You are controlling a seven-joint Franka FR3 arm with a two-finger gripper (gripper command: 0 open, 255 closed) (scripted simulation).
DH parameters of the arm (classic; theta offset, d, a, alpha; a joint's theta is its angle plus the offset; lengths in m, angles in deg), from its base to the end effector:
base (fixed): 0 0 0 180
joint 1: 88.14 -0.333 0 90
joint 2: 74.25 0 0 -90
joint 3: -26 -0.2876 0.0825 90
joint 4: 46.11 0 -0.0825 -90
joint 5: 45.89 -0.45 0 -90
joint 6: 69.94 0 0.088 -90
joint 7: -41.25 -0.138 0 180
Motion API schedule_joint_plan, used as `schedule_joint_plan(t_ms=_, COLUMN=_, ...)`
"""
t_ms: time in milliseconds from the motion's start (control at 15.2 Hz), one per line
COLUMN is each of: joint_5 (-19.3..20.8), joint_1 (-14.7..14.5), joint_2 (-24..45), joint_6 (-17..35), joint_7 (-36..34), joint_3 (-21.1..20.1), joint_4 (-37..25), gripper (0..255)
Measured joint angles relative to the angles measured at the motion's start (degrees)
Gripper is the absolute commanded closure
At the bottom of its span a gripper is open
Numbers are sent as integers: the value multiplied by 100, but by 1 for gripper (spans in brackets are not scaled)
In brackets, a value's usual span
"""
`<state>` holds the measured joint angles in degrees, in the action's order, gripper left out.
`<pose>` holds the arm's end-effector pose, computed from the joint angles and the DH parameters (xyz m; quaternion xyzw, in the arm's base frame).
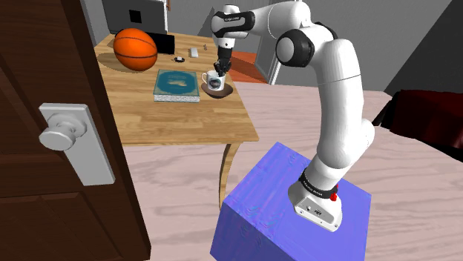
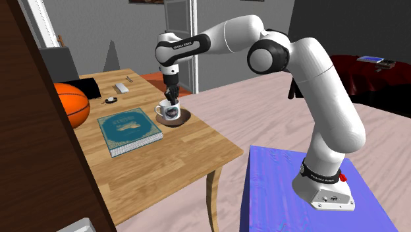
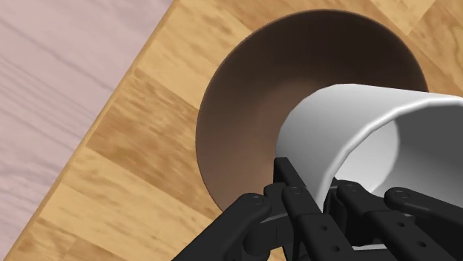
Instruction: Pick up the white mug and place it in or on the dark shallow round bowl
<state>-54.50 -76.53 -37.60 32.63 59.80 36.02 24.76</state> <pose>0.7286 -0.2438 0.3178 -0.9986 0.0311 0.0295 0.0321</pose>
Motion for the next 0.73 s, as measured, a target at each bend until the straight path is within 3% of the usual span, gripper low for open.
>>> schedule_joint_plan(t_ms=264, joint_5=-1, joint_1=1, joint_2=3, joint_6=8, joint_7=2, joint_3=0, joint_4=3, gripper=255)
schedule_joint_plan(t_ms=330, joint_5=-1, joint_1=2, joint_2=4, joint_6=8, joint_7=2, joint_3=0, joint_4=3, gripper=0)
schedule_joint_plan(t_ms=726, joint_5=-1, joint_1=2, joint_2=3, joint_6=8, joint_7=3, joint_3=0, joint_4=2, gripper=0)
